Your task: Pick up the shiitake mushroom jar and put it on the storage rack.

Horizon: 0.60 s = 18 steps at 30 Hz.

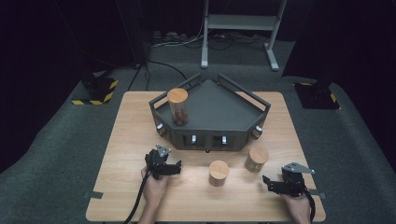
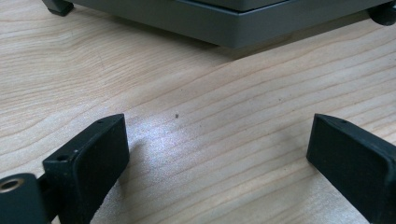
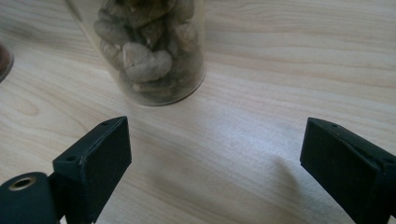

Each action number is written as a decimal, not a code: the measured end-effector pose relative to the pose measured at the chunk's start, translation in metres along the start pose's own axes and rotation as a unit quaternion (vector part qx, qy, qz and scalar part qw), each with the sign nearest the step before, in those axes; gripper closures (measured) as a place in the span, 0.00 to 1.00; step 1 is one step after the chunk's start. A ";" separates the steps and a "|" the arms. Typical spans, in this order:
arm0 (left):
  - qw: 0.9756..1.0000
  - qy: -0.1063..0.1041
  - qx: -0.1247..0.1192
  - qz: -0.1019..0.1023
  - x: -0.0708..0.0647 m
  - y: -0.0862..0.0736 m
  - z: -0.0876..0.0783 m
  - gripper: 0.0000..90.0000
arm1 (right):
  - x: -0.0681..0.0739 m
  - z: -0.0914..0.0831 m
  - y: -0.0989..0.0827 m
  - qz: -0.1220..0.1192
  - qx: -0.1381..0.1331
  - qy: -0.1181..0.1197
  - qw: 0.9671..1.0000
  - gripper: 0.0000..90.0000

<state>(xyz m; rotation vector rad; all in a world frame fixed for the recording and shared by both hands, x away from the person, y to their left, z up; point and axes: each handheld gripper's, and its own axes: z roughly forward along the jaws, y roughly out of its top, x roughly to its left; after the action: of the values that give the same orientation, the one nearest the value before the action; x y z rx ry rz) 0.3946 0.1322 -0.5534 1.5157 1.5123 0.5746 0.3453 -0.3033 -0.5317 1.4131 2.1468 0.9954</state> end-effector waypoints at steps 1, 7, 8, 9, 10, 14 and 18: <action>1.000 0.000 0.000 0.000 0.000 0.000 0.000 0.06 | 0.000 0.001 -0.001 0.001 0.001 0.003 1.000 0.09; 1.000 0.000 0.000 0.000 0.000 0.000 0.000 0.06 | 0.004 0.000 -0.005 0.003 0.001 0.016 1.000 0.10; 1.000 0.000 0.000 0.000 0.000 0.000 0.000 0.06 | 0.005 0.001 -0.006 -0.001 -0.001 0.017 1.000 0.10; 1.000 0.000 0.000 0.000 0.000 0.000 0.000 0.06 | 0.007 0.000 -0.006 -0.002 -0.001 0.018 1.000 0.10; 1.000 0.000 0.000 0.000 0.000 0.000 0.000 0.06 | 0.009 0.001 -0.006 -0.003 -0.001 0.020 1.000 0.10; 1.000 0.000 0.000 0.000 0.000 0.000 0.000 0.06 | 0.014 0.001 -0.007 -0.005 -0.003 0.022 1.000 0.10; 1.000 0.000 0.000 0.000 0.000 0.000 0.000 0.06 | 0.020 0.003 -0.007 -0.011 0.005 0.023 1.000 0.09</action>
<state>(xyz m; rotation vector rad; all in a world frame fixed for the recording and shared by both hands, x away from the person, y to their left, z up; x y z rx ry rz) 0.3946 0.1322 -0.5534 1.5156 1.5125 0.5745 0.3343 -0.2862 -0.5378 1.3795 2.1980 1.0203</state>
